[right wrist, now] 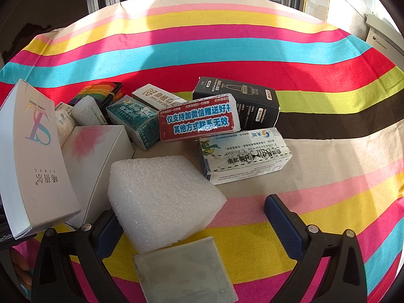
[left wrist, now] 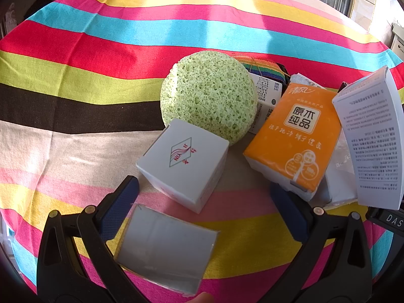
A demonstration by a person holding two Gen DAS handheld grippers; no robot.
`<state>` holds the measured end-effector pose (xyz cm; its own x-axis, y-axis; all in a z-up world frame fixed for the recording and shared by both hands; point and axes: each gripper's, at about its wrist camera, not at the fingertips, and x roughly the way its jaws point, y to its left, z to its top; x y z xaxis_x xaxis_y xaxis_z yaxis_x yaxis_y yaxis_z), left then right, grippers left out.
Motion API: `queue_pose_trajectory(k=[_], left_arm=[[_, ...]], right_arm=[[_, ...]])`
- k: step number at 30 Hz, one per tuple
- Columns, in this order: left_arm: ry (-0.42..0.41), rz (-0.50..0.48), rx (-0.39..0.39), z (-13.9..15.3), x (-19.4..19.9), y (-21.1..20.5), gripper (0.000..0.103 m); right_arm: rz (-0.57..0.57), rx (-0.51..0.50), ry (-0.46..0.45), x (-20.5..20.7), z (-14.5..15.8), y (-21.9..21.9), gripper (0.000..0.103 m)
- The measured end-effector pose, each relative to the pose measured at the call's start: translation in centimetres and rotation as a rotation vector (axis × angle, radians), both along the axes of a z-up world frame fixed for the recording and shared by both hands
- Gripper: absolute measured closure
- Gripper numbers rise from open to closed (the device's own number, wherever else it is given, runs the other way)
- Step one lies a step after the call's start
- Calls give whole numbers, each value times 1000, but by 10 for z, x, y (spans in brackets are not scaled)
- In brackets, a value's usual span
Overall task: Organize objects
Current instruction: 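Grasp the flat white square packet with the right tool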
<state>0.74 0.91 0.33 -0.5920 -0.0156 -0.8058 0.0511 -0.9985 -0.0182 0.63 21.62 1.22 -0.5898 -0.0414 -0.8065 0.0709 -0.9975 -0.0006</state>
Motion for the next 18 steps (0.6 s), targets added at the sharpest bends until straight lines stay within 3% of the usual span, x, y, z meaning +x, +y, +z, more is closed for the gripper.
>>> queue_pose_trajectory(k=[18], left_arm=[[8, -38, 12, 1, 14, 5, 2]], right_arm=[[-6, 4, -1, 1, 1, 0, 0]])
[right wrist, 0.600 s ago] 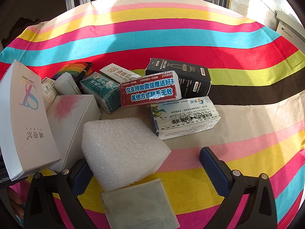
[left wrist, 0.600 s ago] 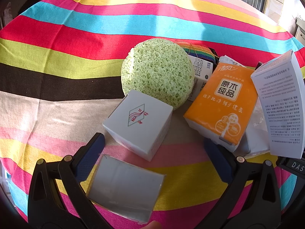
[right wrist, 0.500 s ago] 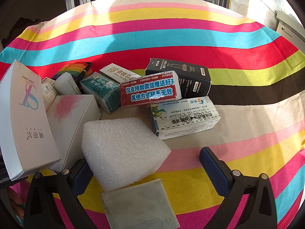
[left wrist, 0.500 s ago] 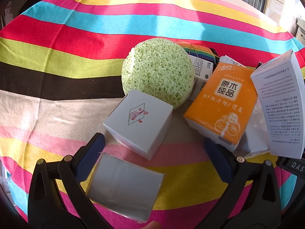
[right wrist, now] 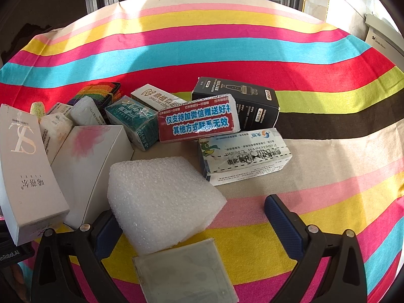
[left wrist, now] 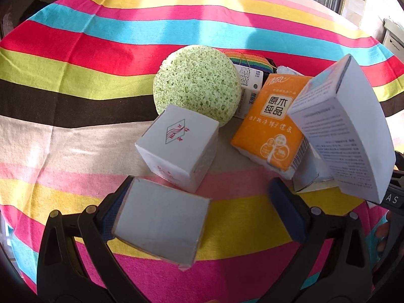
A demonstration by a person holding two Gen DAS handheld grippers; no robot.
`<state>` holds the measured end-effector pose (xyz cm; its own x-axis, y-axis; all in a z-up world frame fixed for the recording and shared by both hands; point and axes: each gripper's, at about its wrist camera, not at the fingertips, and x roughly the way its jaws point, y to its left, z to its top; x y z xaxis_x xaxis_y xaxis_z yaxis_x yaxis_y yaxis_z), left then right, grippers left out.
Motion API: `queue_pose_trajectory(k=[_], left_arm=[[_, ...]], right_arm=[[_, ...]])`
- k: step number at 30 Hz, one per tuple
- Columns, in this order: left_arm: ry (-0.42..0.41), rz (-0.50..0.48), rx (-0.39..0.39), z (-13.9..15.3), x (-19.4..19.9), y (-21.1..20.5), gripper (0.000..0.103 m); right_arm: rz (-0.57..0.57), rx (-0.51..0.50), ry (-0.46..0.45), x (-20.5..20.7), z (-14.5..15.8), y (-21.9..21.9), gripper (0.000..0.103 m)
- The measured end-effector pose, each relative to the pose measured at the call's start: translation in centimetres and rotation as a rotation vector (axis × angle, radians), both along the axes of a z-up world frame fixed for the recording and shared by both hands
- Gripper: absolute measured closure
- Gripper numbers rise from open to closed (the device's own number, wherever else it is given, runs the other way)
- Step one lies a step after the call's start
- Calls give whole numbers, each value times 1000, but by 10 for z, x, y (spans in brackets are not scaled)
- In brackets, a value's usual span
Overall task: Organize objects
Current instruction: 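Grasp the flat white square packet with the right tool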
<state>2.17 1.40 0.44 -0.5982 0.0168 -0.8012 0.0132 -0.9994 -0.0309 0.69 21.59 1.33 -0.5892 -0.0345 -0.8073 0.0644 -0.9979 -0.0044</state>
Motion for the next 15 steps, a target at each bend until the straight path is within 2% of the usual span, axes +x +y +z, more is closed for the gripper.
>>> queue_pose_trajectory(k=[4, 9, 15], left_arm=[[13, -36, 10, 2, 8, 4, 9], [15, -71, 20, 3, 22, 5, 10], [32, -115, -3, 10, 48, 8, 11]], right_arm=[[8, 0, -9, 0, -1, 3, 0], [38, -2, -42, 2, 0, 4, 0], [45, -39, -23, 18, 2, 10, 0]])
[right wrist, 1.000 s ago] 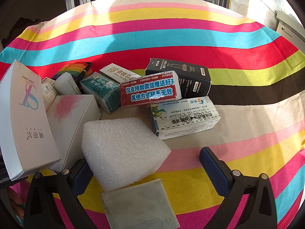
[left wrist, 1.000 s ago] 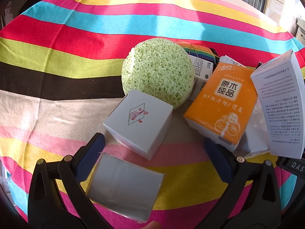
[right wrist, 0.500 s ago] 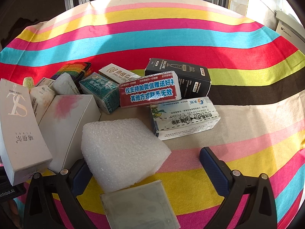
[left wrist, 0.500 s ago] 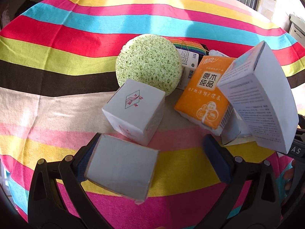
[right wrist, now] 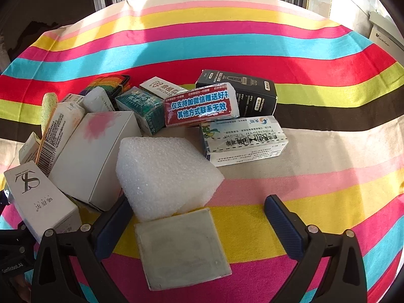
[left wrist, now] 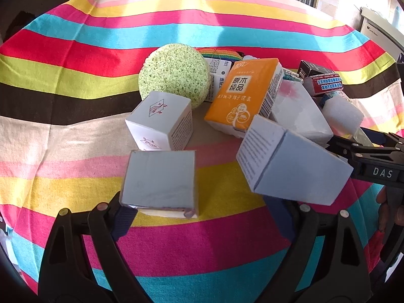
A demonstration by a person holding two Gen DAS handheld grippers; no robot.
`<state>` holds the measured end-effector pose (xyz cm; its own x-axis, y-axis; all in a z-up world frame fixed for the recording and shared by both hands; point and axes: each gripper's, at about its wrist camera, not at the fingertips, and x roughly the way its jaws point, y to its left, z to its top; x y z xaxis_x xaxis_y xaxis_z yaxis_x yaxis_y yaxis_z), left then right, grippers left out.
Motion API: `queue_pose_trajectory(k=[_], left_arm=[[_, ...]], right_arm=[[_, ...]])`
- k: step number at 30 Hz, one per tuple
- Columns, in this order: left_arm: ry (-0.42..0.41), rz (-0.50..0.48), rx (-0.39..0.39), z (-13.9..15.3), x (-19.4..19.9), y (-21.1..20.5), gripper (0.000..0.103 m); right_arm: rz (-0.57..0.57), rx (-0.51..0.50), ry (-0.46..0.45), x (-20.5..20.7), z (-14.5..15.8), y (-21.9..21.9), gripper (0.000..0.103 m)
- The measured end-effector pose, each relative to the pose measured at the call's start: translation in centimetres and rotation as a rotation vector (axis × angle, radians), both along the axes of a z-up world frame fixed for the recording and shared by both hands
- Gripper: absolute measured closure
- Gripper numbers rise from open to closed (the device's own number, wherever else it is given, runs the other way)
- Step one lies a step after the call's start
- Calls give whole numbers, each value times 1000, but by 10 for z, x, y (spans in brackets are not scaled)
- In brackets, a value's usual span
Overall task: Organize objects
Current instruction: 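Grasp the flat white square packet with the right tool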
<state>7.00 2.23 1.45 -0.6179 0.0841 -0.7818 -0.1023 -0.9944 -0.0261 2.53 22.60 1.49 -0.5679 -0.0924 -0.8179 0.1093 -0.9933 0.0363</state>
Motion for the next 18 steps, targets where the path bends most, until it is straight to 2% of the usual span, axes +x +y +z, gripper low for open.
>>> queue_pose_trajectory(k=[3, 8, 16, 18], left_arm=[[20, -45, -33, 4, 11, 7, 11], [23, -58, 43, 17, 26, 6, 11], [11, -117, 100, 27, 37, 11, 10], [-6, -100, 133, 27, 37, 10, 9]], right_arm=[[-1, 0, 22, 10, 4, 5, 0], [25, 43, 77, 21, 17, 5, 0], [49, 82, 31, 22, 23, 2, 1], [69, 108, 36, 25, 22, 1, 7]])
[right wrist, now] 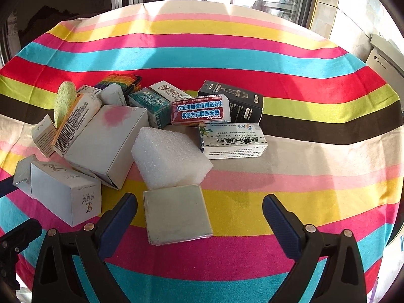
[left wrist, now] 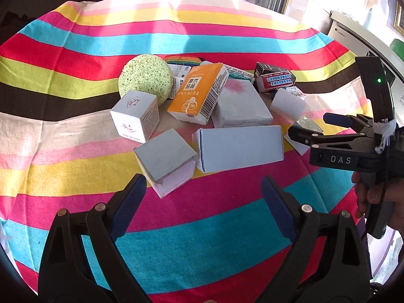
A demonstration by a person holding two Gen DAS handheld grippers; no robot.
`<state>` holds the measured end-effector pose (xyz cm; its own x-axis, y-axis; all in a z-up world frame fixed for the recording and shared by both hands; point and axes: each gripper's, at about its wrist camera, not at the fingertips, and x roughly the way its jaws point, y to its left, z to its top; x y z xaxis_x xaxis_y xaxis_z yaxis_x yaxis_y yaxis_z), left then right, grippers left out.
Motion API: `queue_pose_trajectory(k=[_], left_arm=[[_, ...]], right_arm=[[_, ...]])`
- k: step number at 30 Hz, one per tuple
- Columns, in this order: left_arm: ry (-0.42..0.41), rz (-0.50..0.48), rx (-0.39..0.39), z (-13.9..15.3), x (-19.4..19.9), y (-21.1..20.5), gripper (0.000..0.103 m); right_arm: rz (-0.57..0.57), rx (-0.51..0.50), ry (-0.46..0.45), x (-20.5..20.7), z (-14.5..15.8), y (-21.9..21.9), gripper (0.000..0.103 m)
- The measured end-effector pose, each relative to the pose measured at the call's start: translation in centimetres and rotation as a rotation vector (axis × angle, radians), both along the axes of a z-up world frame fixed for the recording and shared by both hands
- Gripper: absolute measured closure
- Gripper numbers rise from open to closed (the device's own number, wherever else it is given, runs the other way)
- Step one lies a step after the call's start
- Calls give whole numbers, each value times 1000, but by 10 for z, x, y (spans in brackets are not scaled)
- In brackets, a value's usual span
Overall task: Organize objects
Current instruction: 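Grasp the flat white square packet with the right tool, then grasp the flat light-blue box with the left tool, then carry white packet with right tool while left tool carries light-blue box to bin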
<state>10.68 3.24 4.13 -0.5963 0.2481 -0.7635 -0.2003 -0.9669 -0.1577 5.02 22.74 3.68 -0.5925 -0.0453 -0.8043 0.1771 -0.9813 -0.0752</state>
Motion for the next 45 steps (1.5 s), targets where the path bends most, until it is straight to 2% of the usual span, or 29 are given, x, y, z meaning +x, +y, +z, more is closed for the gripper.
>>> queue_pose_trajectory(k=[2, 5, 6, 9, 15, 19, 25, 29, 34, 39, 42, 45], left_arm=[[-13, 22, 44, 2, 0, 1, 8], [5, 36, 67, 9, 0, 10, 2], [9, 45, 63, 10, -1, 13, 1], [4, 67, 72, 12, -4, 21, 1], [61, 120, -8, 16, 3, 37, 1], [192, 165, -82, 19, 18, 56, 1], [245, 173, -105, 15, 14, 67, 0], [180, 142, -94, 7, -1, 71, 0], [138, 153, -101, -4, -17, 71, 0], [158, 151, -138, -6, -31, 74, 1], [139, 142, -134, -9, -37, 73, 17], [136, 132, -123, -9, -35, 71, 17]], right_arm=[[31, 21, -11, 1, -4, -2, 13], [51, 15, -24, 3, -7, -1, 24], [57, 8, -24, 4, -8, 0, 30], [68, 20, -27, 4, -11, 0, 56], [80, -2, -27, 7, -10, 0, 56], [44, -9, -5, 14, -6, 8, 56], [-11, -5, 6, 22, 0, 26, 56], [-17, -8, 0, 16, 0, 26, 56], [-19, -7, -10, 16, 0, 28, 56], [-22, -3, -52, 10, -7, 27, 56], [-33, 12, -63, 7, -8, 26, 56], [-50, 12, -72, 7, -6, 27, 56]])
